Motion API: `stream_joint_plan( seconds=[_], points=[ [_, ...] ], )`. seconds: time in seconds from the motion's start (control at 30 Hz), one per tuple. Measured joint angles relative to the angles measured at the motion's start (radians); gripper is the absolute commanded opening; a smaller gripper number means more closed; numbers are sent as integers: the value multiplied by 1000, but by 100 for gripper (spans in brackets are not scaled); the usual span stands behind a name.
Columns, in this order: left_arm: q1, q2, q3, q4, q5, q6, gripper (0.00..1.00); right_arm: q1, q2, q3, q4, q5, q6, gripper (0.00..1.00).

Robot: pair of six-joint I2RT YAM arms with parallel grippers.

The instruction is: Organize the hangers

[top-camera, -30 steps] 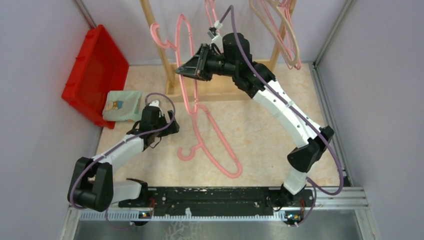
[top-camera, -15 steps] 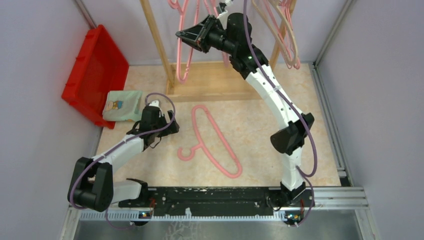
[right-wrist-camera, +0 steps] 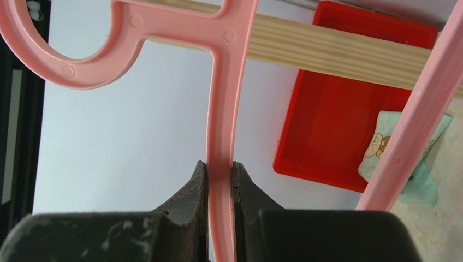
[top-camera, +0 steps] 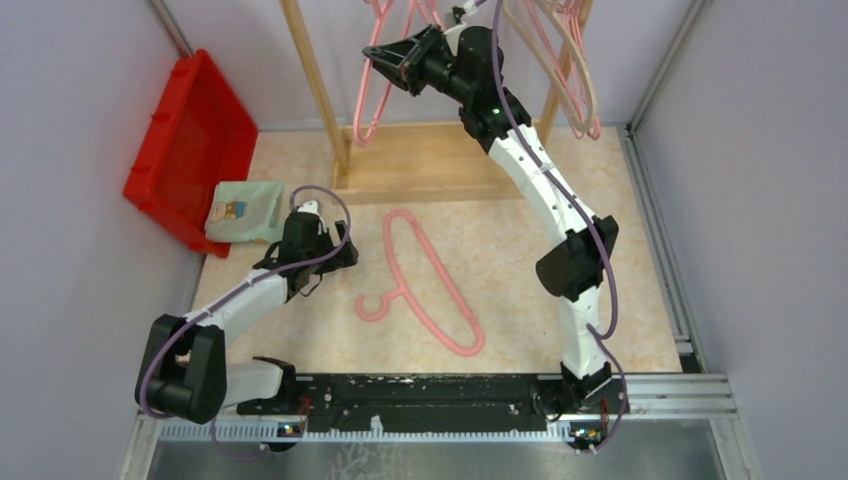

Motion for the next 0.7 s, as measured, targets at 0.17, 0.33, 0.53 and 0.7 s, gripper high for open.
stream_joint_plan(
  seconds=[0.17,0.33,0.53,0.7],
  points=[
    [0,0,0,0,0,0,99,-10,0,0,12,11,29,0],
    [0,0,0,0,-1,0,99,-10,3,0,18,8,92,0],
    [0,0,0,0,-7,0,100,-10,2,-52,100,6,153,0],
    [0,0,0,0,-15,1,100,-12,-4,-69,119,10,177,0]
  ],
)
